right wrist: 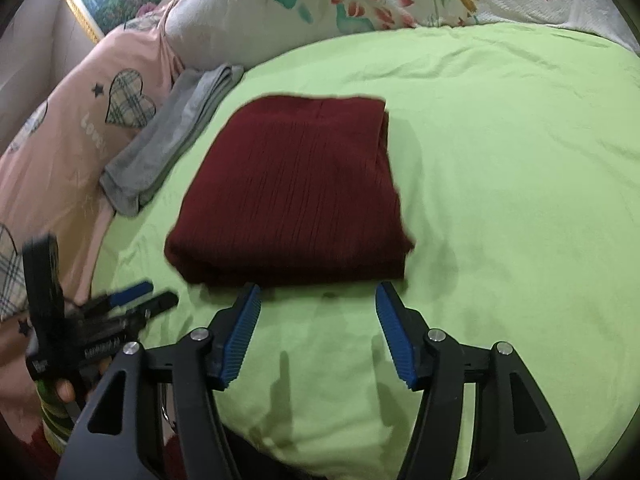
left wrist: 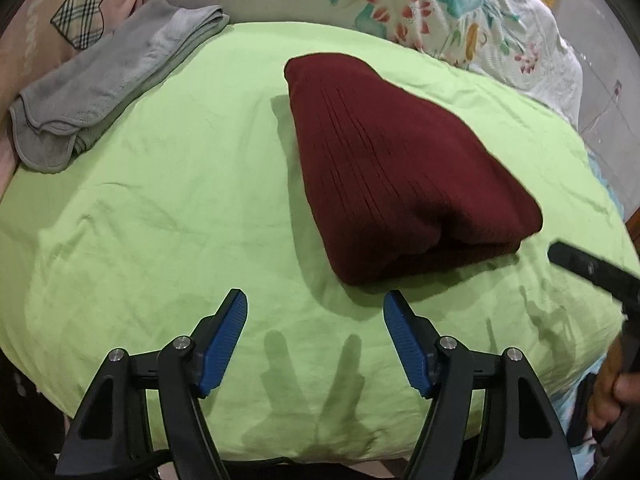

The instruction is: Fold large clothes

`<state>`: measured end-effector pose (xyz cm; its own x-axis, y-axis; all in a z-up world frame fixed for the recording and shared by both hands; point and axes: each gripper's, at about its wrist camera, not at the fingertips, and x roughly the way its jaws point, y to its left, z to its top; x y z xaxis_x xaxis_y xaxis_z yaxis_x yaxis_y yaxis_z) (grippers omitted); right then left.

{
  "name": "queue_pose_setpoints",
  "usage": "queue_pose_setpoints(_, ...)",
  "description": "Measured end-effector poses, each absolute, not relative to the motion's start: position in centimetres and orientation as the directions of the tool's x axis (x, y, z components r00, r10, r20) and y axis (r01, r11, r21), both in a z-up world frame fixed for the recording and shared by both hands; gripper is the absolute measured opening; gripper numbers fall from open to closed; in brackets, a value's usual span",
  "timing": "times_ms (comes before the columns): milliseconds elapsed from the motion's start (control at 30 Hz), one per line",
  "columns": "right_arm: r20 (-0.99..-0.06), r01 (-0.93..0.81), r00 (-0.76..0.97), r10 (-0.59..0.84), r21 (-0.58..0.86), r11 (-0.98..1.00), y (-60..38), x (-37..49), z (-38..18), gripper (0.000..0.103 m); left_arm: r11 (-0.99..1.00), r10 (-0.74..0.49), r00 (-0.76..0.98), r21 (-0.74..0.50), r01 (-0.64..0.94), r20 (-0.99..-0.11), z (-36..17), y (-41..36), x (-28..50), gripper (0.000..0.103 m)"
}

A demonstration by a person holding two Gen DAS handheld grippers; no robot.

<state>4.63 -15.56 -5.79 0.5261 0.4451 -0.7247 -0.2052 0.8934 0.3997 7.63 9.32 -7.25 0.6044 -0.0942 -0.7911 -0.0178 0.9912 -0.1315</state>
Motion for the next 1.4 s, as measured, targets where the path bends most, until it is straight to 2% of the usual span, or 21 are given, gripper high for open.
queue_pose_setpoints(233, -0.676, -0.158, 0.549, 0.492, 0.494, 0.855, -17.4, 14.2, -5.8, 0.061, 0.976, -0.157, 0.651, -0.218, -0.013, -0.742, -4.3, 10.5, 11.6, 0.073)
queue_pose_setpoints(433, -0.714, -0.109, 0.478, 0.511, 0.529, 0.842, -16.4, 22.7, -8.6, 0.061, 0.974, -0.157, 0.636, -0.225, -0.027, -0.755, -4.4, 10.8, 15.6, 0.075)
queue_pose_setpoints(500, -0.728, -0.111, 0.446, 0.521, 0.533, 0.839, -15.7, 24.1, -9.8, 0.06, 0.97, -0.174, 0.632, -0.244, -0.024, -0.755, -4.8, 10.9, 16.5, 0.079)
queue_pose_setpoints(567, -0.732, -0.125, 0.439, 0.521, 0.525, 0.842, -15.0, 24.5, -10.0, 0.018, 0.968, -0.181, 0.631, -0.249, -0.019, -0.754, -5.1, 11.0, 17.3, 0.08)
queue_pose_setpoints(600, -0.72, -0.131, 0.471, 0.51, 0.514, 0.848, -15.1, 24.2, -9.3, 0.017, 0.969, -0.181, 0.631, -0.246, -0.017, -0.754, -5.1, 11.0, 17.5, 0.08)
queue_pose_setpoints(633, -0.695, -0.144, 0.509, 0.508, 0.513, 0.846, -15.4, 23.7, -8.4, 0.007, 0.97, -0.18, 0.632, -0.242, -0.011, -0.753, -5.0, 10.9, 17.6, 0.08)
queue_pose_setpoints(700, -0.634, -0.159, 0.595, 0.494, 0.51, 0.846, -16.6, 22.3, -6.5, 0.007, 0.976, -0.172, 0.637, -0.22, 0.004, -0.752, -4.8, 10.6, 17.8, 0.08)
queue_pose_setpoints(767, -0.629, -0.136, 0.621, 0.468, 0.502, 0.854, -17.3, 21.7, -6.3, 0.007, 0.976, -0.181, 0.625, -0.215, 0.021, -0.759, -5.1, 10.1, 18.2, 0.08)
queue_pose_setpoints(900, -0.74, -0.069, 0.526, 0.419, 0.454, 0.888, -16.6, 23.1, -10.6, 0.008, 0.977, -0.202, 0.602, -0.203, 0.067, -0.772, -6.5, 8.6, 19.4, 0.08)
queue_pose_setpoints(1033, -0.72, -0.019, 0.538, 0.439, 0.51, 0.86, -17.9, 22.9, -10.5, 0.022, 0.967, -0.231, 0.59, -0.251, 0.049, -0.774, -6.8, 9.2, 19.7, 0.081)
queue_pose_setpoints(1133, -0.707, -0.024, 0.561, 0.431, 0.506, 0.862, -18.4, 21.4, -8.6, 0.033, 0.971, -0.213, 0.604, -0.237, 0.042, -0.768, -6.4, 9.4, 18.8, 0.081)
queue_pose_setpoints(1267, -0.667, -0.086, 0.584, 0.463, 0.516, 0.852, -18.4, 17.6, -6.3, 0.053, 0.975, -0.193, 0.622, -0.222, 0.031, -0.759, -5.8, 9.3, 16.8, 0.081)
queue_pose_setpoints(1400, -0.657, -0.159, 0.575, 0.488, 0.496, 0.854, -17.2, 13.6, -5.3, 0.061, 0.979, -0.168, 0.638, -0.204, 0.017, -0.752, -5.6, 9.3, 14.1, 0.081)
